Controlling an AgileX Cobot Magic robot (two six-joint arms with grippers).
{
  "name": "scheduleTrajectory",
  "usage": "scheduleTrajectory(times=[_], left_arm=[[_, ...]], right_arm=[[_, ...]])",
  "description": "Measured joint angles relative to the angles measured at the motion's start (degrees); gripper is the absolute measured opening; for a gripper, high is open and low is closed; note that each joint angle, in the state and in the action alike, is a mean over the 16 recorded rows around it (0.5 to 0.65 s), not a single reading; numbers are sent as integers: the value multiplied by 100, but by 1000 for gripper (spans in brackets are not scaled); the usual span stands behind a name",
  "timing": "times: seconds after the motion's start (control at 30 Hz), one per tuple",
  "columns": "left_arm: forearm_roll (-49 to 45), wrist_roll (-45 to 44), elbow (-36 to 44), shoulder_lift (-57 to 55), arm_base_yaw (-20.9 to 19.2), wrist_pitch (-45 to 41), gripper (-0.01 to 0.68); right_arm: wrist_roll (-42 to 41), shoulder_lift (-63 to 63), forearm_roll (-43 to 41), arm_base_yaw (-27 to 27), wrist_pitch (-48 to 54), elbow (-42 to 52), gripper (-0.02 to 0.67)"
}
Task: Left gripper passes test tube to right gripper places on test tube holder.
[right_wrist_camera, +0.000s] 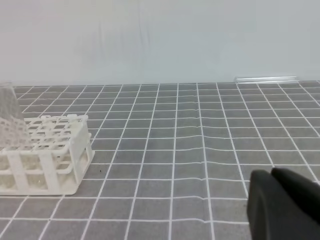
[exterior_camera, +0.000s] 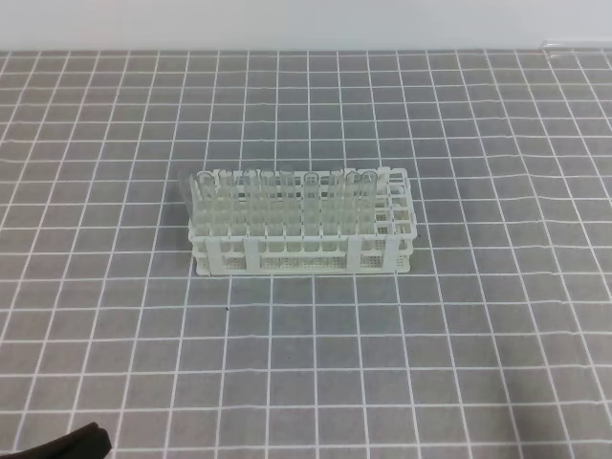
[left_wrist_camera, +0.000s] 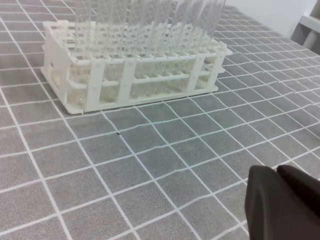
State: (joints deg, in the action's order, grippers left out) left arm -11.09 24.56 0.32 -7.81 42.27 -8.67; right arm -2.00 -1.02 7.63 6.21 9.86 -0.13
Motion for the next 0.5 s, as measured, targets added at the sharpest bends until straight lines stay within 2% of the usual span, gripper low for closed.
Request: scheduleTrajectory(times=[0.5], left_arm=[[-4,0,-5,5,0,-5,0]], right_arm=[[0,0,-286,0,763,17,-13]])
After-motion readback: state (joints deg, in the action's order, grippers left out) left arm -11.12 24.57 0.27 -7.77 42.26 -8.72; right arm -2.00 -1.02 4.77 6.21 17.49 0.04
